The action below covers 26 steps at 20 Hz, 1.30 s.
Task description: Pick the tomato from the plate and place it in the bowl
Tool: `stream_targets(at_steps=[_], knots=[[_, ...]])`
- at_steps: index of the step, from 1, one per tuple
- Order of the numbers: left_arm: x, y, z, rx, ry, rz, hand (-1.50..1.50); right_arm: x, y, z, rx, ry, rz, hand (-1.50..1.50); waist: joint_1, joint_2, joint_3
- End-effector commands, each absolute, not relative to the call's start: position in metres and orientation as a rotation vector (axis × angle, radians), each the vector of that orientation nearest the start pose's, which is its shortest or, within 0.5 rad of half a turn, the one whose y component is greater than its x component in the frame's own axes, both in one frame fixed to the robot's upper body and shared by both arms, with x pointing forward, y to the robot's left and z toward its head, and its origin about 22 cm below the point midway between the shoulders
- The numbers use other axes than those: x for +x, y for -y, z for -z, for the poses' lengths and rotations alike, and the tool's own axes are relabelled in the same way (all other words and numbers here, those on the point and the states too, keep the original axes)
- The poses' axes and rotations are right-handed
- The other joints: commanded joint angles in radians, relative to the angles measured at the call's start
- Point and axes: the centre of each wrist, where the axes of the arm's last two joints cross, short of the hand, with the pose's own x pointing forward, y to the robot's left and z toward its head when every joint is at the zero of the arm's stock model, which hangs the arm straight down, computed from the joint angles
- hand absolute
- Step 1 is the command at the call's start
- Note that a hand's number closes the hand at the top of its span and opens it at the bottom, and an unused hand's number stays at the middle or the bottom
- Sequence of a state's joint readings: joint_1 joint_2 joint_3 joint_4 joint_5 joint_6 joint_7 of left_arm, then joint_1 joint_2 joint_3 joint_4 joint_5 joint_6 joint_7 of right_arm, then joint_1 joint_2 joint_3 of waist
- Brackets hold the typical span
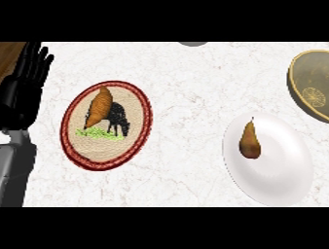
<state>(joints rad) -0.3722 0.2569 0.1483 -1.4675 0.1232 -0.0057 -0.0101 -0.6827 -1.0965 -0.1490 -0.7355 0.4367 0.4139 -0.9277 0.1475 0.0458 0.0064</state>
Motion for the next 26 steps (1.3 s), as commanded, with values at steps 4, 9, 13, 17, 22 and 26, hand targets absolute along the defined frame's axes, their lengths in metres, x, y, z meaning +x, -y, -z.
stream_targets(at_steps=[4,9,13,17,22,26], knots=[[0.326,-0.287,-0.097,0.113,1.838,0.063,0.0,0.329,0.506,-0.255,-0.252,1.818,-1.377,1.5,-0.011,-0.003,-0.003],[0.326,-0.285,-0.093,0.133,1.833,0.054,0.0,0.344,0.488,-0.228,-0.179,1.758,-1.441,1.5,-0.02,-0.003,-0.002],[0.326,-0.294,-0.092,0.136,1.829,0.036,0.0,0.363,0.463,-0.204,-0.171,1.722,-1.505,1.5,-0.025,-0.006,-0.003],[0.321,-0.289,-0.082,0.139,1.831,0.045,0.0,0.37,0.465,-0.19,-0.284,1.717,-1.53,1.5,-0.034,-0.006,-0.002],[0.322,-0.301,-0.102,0.146,1.823,0.047,0.0,0.377,0.459,-0.145,-0.267,1.581,-1.423,-1.5,-0.031,-0.008,0.0],[0.324,-0.295,-0.094,0.162,1.83,0.022,0.0,0.388,0.441,-0.128,-0.106,1.562,-1.372,-1.5,-0.044,-0.008,-0.001]])
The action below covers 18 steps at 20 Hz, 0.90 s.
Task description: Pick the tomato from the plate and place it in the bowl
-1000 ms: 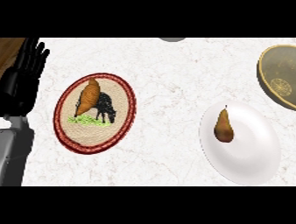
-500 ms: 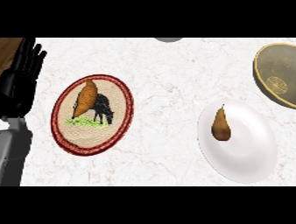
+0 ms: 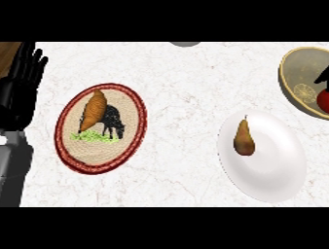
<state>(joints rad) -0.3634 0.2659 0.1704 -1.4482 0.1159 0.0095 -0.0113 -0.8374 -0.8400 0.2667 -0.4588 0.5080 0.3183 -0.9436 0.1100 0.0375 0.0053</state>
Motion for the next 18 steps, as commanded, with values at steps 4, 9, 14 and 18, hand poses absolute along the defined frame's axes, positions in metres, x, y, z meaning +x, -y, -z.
stream_targets(at_steps=[4,9,14,18], knots=[[0.323,-0.287,-0.098,0.141,1.848,0.035,0.0,0.39,0.43,-0.099,0.022,1.635,-1.193,-1.5,-0.004,0.002,0.002],[0.319,-0.301,-0.095,0.149,1.836,0.026,0.0,0.396,0.44,-0.123,0.012,1.829,-0.909,-1.5,-0.005,0.002,0.003],[0.321,-0.289,-0.095,0.129,1.835,0.049,0.0,0.396,0.454,-0.146,-0.035,1.834,-0.71,-1.5,0.001,0.007,0.004],[0.324,-0.292,-0.1,0.126,1.857,0.04,0.0,0.386,0.475,-0.161,-0.076,1.815,-0.592,-1.5,0.009,0.02,0.005]])
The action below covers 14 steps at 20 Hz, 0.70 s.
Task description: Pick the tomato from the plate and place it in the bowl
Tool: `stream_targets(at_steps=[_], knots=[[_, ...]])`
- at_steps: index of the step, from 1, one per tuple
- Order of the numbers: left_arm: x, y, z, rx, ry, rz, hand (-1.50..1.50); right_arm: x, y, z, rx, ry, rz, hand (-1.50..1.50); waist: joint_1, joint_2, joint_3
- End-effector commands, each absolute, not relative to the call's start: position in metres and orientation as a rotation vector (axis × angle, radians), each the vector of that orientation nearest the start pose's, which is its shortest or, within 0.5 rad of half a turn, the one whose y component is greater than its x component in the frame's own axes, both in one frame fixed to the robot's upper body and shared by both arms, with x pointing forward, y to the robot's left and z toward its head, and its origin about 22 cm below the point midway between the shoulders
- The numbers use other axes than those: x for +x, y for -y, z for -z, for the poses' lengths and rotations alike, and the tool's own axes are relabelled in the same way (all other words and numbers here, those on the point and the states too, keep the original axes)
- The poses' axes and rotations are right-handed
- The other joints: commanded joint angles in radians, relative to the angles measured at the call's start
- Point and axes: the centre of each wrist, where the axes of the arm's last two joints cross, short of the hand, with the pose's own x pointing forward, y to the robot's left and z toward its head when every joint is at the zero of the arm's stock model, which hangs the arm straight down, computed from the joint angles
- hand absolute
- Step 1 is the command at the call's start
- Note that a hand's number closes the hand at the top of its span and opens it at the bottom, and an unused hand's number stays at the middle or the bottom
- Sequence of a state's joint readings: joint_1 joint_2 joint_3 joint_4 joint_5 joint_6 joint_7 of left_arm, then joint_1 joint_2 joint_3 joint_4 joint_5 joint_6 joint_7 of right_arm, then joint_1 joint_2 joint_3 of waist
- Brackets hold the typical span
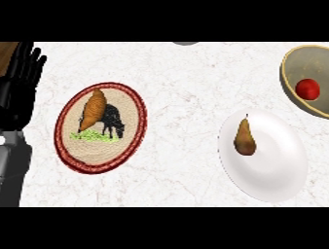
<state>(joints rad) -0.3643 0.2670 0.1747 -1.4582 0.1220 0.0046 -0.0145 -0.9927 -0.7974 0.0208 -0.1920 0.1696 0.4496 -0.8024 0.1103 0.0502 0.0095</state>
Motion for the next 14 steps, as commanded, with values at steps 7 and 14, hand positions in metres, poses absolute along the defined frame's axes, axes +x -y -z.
stream_targets(at_steps=[7,14], knots=[[0.321,-0.291,-0.096,0.123,1.861,0.036,0.0,0.371,0.498,-0.175,-0.092,1.834,-0.493,-1.5,0.018,0.022,0.008],[0.32,-0.289,-0.099,0.103,1.874,0.045,0.0,0.362,0.51,-0.185,-0.096,1.82,-0.45,-1.5,0.025,0.033,0.013]])
